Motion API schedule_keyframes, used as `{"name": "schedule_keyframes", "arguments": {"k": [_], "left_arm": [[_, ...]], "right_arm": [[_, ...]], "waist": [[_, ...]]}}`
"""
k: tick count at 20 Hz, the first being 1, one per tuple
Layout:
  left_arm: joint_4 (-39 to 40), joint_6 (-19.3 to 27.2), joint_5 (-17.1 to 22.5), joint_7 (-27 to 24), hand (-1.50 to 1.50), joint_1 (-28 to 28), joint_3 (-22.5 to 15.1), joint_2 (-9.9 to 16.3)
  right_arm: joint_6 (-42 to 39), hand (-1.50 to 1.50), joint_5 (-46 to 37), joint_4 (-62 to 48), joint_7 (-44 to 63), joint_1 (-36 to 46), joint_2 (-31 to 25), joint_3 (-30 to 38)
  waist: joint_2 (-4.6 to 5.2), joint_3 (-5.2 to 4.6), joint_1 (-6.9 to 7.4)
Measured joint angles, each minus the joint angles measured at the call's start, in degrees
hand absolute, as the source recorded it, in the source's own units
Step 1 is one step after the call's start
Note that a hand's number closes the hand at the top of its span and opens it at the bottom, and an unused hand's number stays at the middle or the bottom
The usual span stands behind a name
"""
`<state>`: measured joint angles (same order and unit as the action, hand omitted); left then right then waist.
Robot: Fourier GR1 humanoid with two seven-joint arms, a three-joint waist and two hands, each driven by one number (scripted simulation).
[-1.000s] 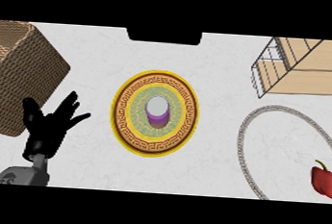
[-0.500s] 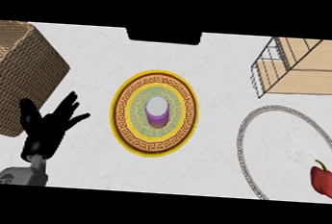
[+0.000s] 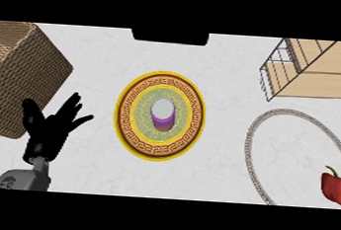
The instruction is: Pick the sweet potato from the placemat and place it in the tiered shelf
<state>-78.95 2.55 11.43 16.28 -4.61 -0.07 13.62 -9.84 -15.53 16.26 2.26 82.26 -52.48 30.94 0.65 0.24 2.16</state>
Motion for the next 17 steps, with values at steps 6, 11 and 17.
{"name": "schedule_keyframes", "arguments": {"k": [6, 11, 17], "left_arm": [[-0.35, -0.23, -0.2, -0.46, 0.0, 0.19, -0.06, -0.23], [-0.09, -0.35, -0.31, -0.94, 0.0, 0.22, 0.22, -0.23], [-0.71, -0.38, -0.25, -0.32, 0.0, 0.37, 0.16, -0.36]], "right_arm": [[5.43, -1.5, 0.62, -1.4, 1.11, -1.94, -6.34, 2.52], [4.98, -1.5, 3.15, -3.79, 2.14, -4.55, -12.5, 6.14], [-1.78, -1.5, 5.85, -6.35, 0.88, -9.2, -18.58, 9.32]], "waist": [[0.23, 0.03, 0.15], [0.32, 0.12, 0.01], [0.47, 0.24, 0.03]]}}
